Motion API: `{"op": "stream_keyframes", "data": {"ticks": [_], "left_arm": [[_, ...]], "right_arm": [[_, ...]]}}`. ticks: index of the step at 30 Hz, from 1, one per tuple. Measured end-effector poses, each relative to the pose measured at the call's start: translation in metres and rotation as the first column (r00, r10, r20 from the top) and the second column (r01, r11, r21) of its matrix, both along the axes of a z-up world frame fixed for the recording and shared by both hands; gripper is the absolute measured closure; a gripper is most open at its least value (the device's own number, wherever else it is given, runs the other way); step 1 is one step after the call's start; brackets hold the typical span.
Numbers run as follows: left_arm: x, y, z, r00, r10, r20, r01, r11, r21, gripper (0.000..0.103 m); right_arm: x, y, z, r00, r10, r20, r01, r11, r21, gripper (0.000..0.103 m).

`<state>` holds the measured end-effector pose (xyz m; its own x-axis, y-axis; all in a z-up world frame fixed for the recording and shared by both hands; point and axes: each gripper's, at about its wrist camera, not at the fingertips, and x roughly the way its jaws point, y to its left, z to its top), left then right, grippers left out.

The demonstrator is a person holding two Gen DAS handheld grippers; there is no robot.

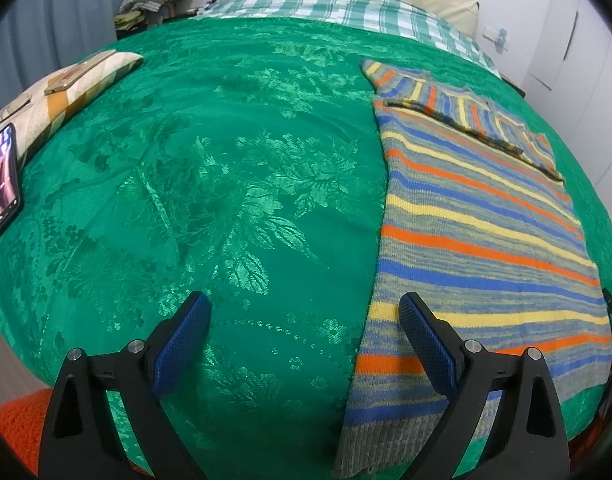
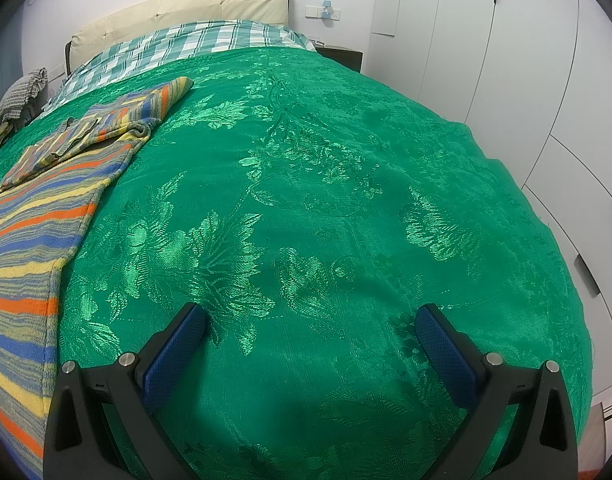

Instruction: Fold small clothes

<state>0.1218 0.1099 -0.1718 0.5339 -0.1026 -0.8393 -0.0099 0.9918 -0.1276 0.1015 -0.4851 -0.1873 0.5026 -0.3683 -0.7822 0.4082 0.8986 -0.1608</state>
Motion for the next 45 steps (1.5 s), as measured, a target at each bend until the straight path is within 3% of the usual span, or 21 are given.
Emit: {"op": "stream_keyframes", "data": {"ticks": [12,15,17,19,21,23,25,27,28,29,30,31,32,35,40,45], "left_arm": [[-0.001,0.005,0.002,1.0,0.006,-0.008,-0.006,1.0,0.013,0.007],[-0.012,0.024,0.018,0.999,0.04,0.01,-0.039,0.997,-0.062,0.007],[-0.017,0.03,0.021,1.0,0.014,-0.011,-0.015,0.991,-0.13,0.007],[-0.021,0.024,0.015,0.998,-0.037,-0.056,0.028,0.988,-0.153,0.007],[-0.025,0.013,0.007,0.991,-0.085,-0.107,0.067,0.985,-0.159,0.009],[-0.029,-0.001,0.004,0.98,-0.14,-0.138,0.116,0.979,-0.167,0.022],[-0.033,-0.014,0.005,0.97,-0.189,-0.153,0.165,0.974,-0.158,0.028],[-0.039,-0.026,0.005,0.957,-0.236,-0.167,0.211,0.965,-0.156,0.039],[-0.042,-0.031,0.003,0.95,-0.253,-0.181,0.227,0.962,-0.151,0.054],[-0.043,-0.036,0.001,0.945,-0.265,-0.193,0.243,0.961,-0.128,0.077],[-0.044,-0.04,-0.002,0.941,-0.273,-0.202,0.259,0.961,-0.092,0.091],[-0.044,-0.042,-0.003,0.937,-0.28,-0.207,0.267,0.96,-0.09,0.096],[-0.044,-0.041,-0.002,0.94,-0.274,-0.204,0.259,0.961,-0.099,0.097],[-0.04,-0.032,0.009,0.944,-0.268,-0.19,0.233,0.954,-0.188,0.098],[-0.009,-0.014,0.054,0.965,-0.247,-0.09,0.206,0.922,-0.329,0.098],[0.073,-0.022,0.092,0.972,-0.235,0.003,0.219,0.901,-0.376,0.098]], "right_arm": [[0.0,0.0,0.0,1.0,-0.001,-0.003,0.001,1.0,0.002,0.0],[0.005,-0.005,0.007,0.998,0.019,-0.067,-0.015,0.999,0.047,0.0],[0.005,-0.007,0.021,0.991,0.052,-0.119,-0.037,0.992,0.119,0.0],[-0.008,-0.001,0.043,0.992,0.096,-0.083,-0.073,0.968,0.239,0.001],[-0.024,0.016,0.059,0.982,0.178,-0.061,-0.144,0.921,0.363,0.0],[-0.036,0.034,0.062,0.966,0.248,-0.069,-0.183,0.851,0.491,0.003],[-0.045,0.052,0.057,0.95,0.305,-0.07,-0.202,0.767,0.609,0.011],[-0.049,0.063,0.047,0.939,0.326,-0.11,-0.181,0.74,0.647,0.024],[-0.05,0.066,0.041,0.934,0.328,-0.143,-0.164,0.746,0.645,0.027],[-0.052,0.069,0.035,0.929,0.323,-0.179,-0.144,0.764,0.629,0.034],[-0.053,0.071,0.03,0.926,0.319,-0.202,-0.135,0.78,0.611,0.049],[-0.054,0.072,0.027,0.923,0.321,-0.211,-0.135,0.786,0.603,0.059],[-0.054,0.072,0.023,0.921,0.322,-0.219,-0.13,0.786,0.605,0.095],[-0.052,0.062,0.023,0.931,0.309,-0.194,-0.098,0.723,0.684,0.098],[-0.035,0.042,0.061,0.966,0.257,-0.039,-0.13,0.609,0.783,0.098],[0.028,0.025,0.094,0.967,0.241,0.08,-0.212,0.589,0.78,0.098]]}}
